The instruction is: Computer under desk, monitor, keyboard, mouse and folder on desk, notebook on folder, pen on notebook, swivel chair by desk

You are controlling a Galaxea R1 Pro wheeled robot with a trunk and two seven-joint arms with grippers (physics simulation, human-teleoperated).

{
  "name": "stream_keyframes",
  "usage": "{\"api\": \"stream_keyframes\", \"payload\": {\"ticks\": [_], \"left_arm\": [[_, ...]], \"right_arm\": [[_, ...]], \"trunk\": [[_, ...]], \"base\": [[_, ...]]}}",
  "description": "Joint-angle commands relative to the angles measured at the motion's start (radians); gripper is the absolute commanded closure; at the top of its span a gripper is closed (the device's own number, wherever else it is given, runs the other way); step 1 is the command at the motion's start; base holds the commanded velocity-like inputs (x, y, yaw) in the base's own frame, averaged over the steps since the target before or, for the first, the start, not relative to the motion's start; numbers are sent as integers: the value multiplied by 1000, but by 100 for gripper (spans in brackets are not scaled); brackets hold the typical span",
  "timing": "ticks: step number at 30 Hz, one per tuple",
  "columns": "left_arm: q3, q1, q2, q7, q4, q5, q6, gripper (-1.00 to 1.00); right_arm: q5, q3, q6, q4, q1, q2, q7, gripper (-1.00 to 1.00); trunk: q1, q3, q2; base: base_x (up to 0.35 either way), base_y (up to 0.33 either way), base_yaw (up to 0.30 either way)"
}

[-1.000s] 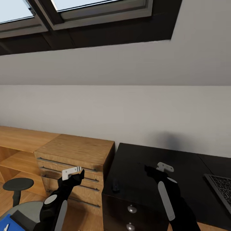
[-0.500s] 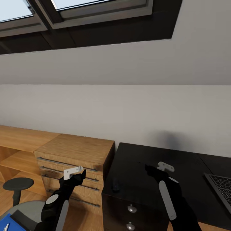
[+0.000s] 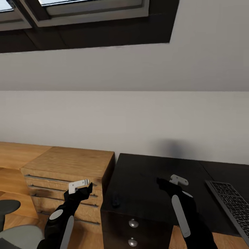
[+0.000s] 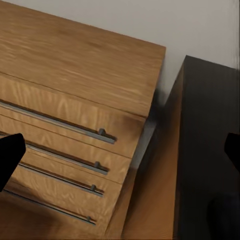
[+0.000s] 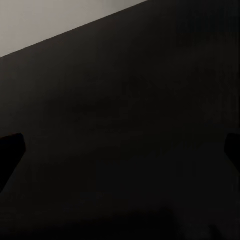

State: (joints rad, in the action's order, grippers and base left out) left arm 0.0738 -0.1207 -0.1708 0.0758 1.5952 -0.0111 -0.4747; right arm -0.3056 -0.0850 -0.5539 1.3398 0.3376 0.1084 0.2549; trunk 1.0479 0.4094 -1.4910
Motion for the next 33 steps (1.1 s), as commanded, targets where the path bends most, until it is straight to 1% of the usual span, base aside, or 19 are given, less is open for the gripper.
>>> {"api": "stream_keyframes", "payload": {"ticks": [1, 7, 9, 15, 21, 22, 26, 27, 28, 29, 30, 31, 33], "left_arm": [[0, -1, -1, 2, 2, -1, -5, -100], [-2, -1, -1, 2, 2, -1, -5, -100], [-2, -1, -1, 2, 2, -1, -5, -100], [-3, -1, -1, 3, 2, -1, -5, -100], [-5, -1, -1, 3, 3, -1, -5, -100], [-5, 0, -1, 3, 3, -1, -5, -100], [-5, 0, -1, 3, 3, -1, -6, -100], [-27, 6, -1, 3, 6, -1, -6, -100], [-58, 16, -1, 4, 8, -1, -6, -100], [-79, 22, -1, 5, 10, -1, -6, -100], [-86, 25, -1, 5, 10, -1, -6, -100], [-113, 34, -1, 5, 12, -1, -5, -100], [-114, 34, -1, 5, 13, -1, -5, -100]], "right_arm": [[-10, -1, -3, 1, 1, 1, 7, -100], [-11, -10, -2, -6, 1, 2, 7, -100], [-12, -11, -3, -6, 1, 2, 7, -100], [-12, -12, -2, -6, 0, 2, 4, -100], [-12, -14, -1, -2, 0, 0, 3, -100], [-28, -29, -2, 1, 0, 2, 3, -100], [-51, -38, -1, 2, 0, 2, 4, -100], [-54, -52, -1, 2, 0, 2, 5, -100], [-57, -73, -1, 2, 0, 1, 5, -100], [-58, -92, -1, 2, 0, 1, 4, -100], [-59, -101, -1, 2, 0, 1, 4, -100], [-61, -168, -1, 0, 0, 0, 0, -100], [-67, -174, -1, -6, 0, 1, -4, -100]], "trunk": [[0, 2, -1], [0, 6, -1], [0, 7, -1], [0, 8, -1], [0, 8, -1], [0, 8, -1], [0, 8, -1], [0, 8, -1], [0, 8, -1], [0, 8, -1], [0, 8, -1], [0, 8, -1], [0, 8, -1]], "base": [[0, 0, -253], [-7, 0, -239], [-174, 0, -165], [-289, -16, -44], [-207, -187, -4], [-173, 60, 0], [-119, 44, 0], [-43, 16, -18], [-27, 10, -92], [-18, 7, -153], [-14, 5, -175], [-1, 0, -256], [-1, 0, -260]]}}
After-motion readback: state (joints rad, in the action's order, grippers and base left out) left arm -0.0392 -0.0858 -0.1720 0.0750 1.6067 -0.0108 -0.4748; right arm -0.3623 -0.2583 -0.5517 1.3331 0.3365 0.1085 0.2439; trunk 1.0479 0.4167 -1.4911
